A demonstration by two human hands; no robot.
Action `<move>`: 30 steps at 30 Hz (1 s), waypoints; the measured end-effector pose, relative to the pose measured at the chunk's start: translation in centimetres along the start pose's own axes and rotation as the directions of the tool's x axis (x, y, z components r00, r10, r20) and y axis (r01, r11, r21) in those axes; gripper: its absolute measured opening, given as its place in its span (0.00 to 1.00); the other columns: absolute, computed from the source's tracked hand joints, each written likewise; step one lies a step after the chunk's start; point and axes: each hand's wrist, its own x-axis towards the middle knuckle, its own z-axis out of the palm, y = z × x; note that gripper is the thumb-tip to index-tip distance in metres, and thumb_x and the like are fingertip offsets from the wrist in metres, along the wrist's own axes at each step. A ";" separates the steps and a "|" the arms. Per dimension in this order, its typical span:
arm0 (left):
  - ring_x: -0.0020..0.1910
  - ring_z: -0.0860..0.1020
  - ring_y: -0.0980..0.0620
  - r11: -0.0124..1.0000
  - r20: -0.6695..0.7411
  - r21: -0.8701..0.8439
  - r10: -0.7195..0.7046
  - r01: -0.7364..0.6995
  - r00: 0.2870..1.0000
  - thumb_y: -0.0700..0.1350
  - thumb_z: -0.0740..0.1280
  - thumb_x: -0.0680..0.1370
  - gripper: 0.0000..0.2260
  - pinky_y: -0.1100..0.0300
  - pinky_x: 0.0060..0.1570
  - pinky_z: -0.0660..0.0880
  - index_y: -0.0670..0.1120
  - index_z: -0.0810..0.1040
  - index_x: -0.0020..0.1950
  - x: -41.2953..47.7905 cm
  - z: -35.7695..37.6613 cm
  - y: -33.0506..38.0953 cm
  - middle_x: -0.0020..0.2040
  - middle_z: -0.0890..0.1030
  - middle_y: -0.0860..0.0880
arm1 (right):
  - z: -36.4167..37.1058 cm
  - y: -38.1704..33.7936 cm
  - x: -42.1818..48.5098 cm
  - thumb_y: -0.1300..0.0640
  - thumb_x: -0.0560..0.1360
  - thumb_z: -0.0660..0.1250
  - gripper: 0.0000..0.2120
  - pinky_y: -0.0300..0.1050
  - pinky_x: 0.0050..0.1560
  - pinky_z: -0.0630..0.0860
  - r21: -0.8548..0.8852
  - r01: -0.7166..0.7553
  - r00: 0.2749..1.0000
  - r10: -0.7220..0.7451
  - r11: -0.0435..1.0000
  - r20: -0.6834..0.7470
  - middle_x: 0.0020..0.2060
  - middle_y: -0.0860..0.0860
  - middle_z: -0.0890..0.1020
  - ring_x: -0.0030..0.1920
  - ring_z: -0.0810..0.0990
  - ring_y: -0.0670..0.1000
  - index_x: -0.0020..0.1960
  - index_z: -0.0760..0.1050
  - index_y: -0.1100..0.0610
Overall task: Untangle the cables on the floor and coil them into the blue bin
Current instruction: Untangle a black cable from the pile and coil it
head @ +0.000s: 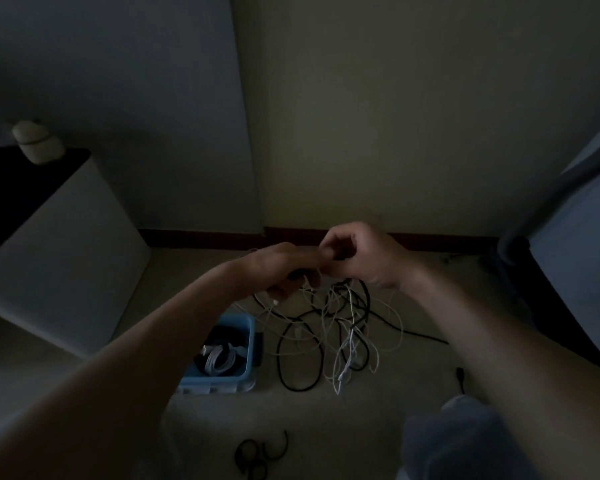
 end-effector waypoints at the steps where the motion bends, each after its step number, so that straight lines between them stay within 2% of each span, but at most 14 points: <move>1: 0.24 0.61 0.52 1.000 0.041 -0.008 0.021 -0.021 0.999 0.61 0.65 0.76 0.20 0.63 0.24 0.61 0.44 0.76 0.38 -0.3 -0.2 0.2 0.28 0.62 0.48 | -0.2 0.2 0.0 0.60 0.67 0.80 0.10 0.49 0.46 0.80 -0.047 -0.007 1.000 0.006 0.999 -0.020 0.39 0.48 0.84 0.42 0.83 0.46 0.45 0.81 0.52; 4: 0.24 0.56 0.52 0.989 0.095 -0.114 0.105 -0.094 0.990 0.55 0.62 0.77 0.16 0.58 0.27 0.56 0.45 0.71 0.34 -0.9 -0.7 0.9 0.26 0.59 0.49 | -0.8 0.9 -0.1 0.61 0.66 0.80 0.14 0.38 0.38 0.72 -0.184 -0.030 0.999 0.035 0.983 0.024 0.35 0.43 0.79 0.35 0.75 0.39 0.43 0.79 0.47; 8: 0.22 0.54 0.53 0.950 0.128 -0.303 0.119 -0.076 0.985 0.52 0.59 0.80 0.16 0.55 0.29 0.52 0.46 0.68 0.35 -1.2 -1.5 1.1 0.24 0.57 0.52 | -0.5 2.4 -0.2 0.58 0.67 0.76 0.10 0.41 0.41 0.73 -0.271 -0.143 0.967 0.193 0.952 0.166 0.36 0.44 0.78 0.37 0.75 0.41 0.42 0.78 0.47; 10: 0.21 0.54 0.54 0.930 0.150 -0.362 0.118 -0.056 0.982 0.52 0.60 0.80 0.15 0.58 0.27 0.54 0.48 0.69 0.35 -1.3 -2.0 1.0 0.23 0.58 0.53 | 0.1 2.1 -0.3 0.58 0.69 0.73 0.08 0.43 0.43 0.75 -0.237 -0.171 0.948 0.225 0.956 0.225 0.39 0.48 0.81 0.39 0.78 0.43 0.46 0.78 0.49; 12: 0.21 0.53 0.54 0.905 0.157 -0.422 0.124 -0.047 0.980 0.52 0.60 0.78 0.14 0.62 0.24 0.59 0.48 0.69 0.34 -1.5 -2.3 1.1 0.22 0.58 0.54 | 0.4 1.7 -0.4 0.62 0.72 0.71 0.09 0.42 0.41 0.76 -0.176 -0.181 0.940 0.223 0.967 0.257 0.41 0.56 0.83 0.39 0.80 0.46 0.50 0.78 0.54; 14: 0.22 0.52 0.52 0.885 0.151 -0.464 0.128 -0.044 0.980 0.51 0.59 0.77 0.13 0.63 0.24 0.59 0.48 0.69 0.34 -1.6 -2.4 1.2 0.22 0.58 0.54 | 0.5 1.1 -0.5 0.65 0.75 0.70 0.07 0.41 0.41 0.77 -0.133 -0.171 0.937 0.203 0.976 0.283 0.41 0.58 0.83 0.40 0.81 0.49 0.51 0.78 0.56; 17: 0.23 0.51 0.52 0.877 0.116 -0.477 0.127 -0.057 0.985 0.50 0.59 0.77 0.12 0.58 0.27 0.55 0.48 0.69 0.34 -1.9 -2.6 1.2 0.22 0.59 0.54 | 0.4 1.0 -0.3 0.63 0.74 0.73 0.10 0.42 0.46 0.77 -0.062 -0.160 0.939 0.171 0.985 0.298 0.40 0.50 0.82 0.42 0.81 0.49 0.50 0.79 0.50; 20: 0.23 0.51 0.52 0.862 0.087 -0.501 0.136 -0.074 0.987 0.50 0.60 0.78 0.13 0.59 0.26 0.57 0.49 0.71 0.33 -2.1 -2.7 1.1 0.22 0.58 0.55 | 0.6 1.3 -0.1 0.59 0.72 0.77 0.12 0.41 0.47 0.76 -0.080 -0.156 0.943 0.173 0.984 0.284 0.40 0.46 0.80 0.43 0.79 0.44 0.49 0.78 0.46; 25: 0.21 0.54 0.55 0.831 0.006 -0.550 0.105 -0.084 0.994 0.51 0.58 0.78 0.13 0.63 0.23 0.61 0.48 0.70 0.35 -2.1 -3.0 1.2 0.23 0.56 0.54 | 0.4 1.2 -0.2 0.63 0.78 0.68 0.03 0.41 0.38 0.73 -0.004 -0.176 0.937 0.169 0.984 0.305 0.33 0.51 0.82 0.33 0.77 0.49 0.46 0.77 0.57; 27: 0.21 0.53 0.54 0.872 -0.015 -0.485 0.065 -0.064 0.998 0.52 0.60 0.78 0.14 0.62 0.24 0.60 0.48 0.70 0.35 -2.3 -3.4 1.1 0.24 0.56 0.53 | 0.2 1.4 -0.4 0.65 0.79 0.65 0.06 0.40 0.38 0.75 -0.002 -0.179 0.936 0.171 0.984 0.306 0.33 0.50 0.83 0.34 0.79 0.50 0.44 0.77 0.59; 30: 0.19 0.55 0.55 0.925 -0.014 -0.380 -0.010 0.004 1.000 0.56 0.61 0.75 0.15 0.63 0.23 0.60 0.46 0.69 0.35 -2.7 -3.9 1.0 0.23 0.57 0.53 | -0.1 1.9 -0.6 0.67 0.80 0.62 0.07 0.43 0.41 0.78 0.139 -0.281 0.929 0.233 0.950 0.287 0.35 0.53 0.84 0.36 0.82 0.51 0.47 0.77 0.60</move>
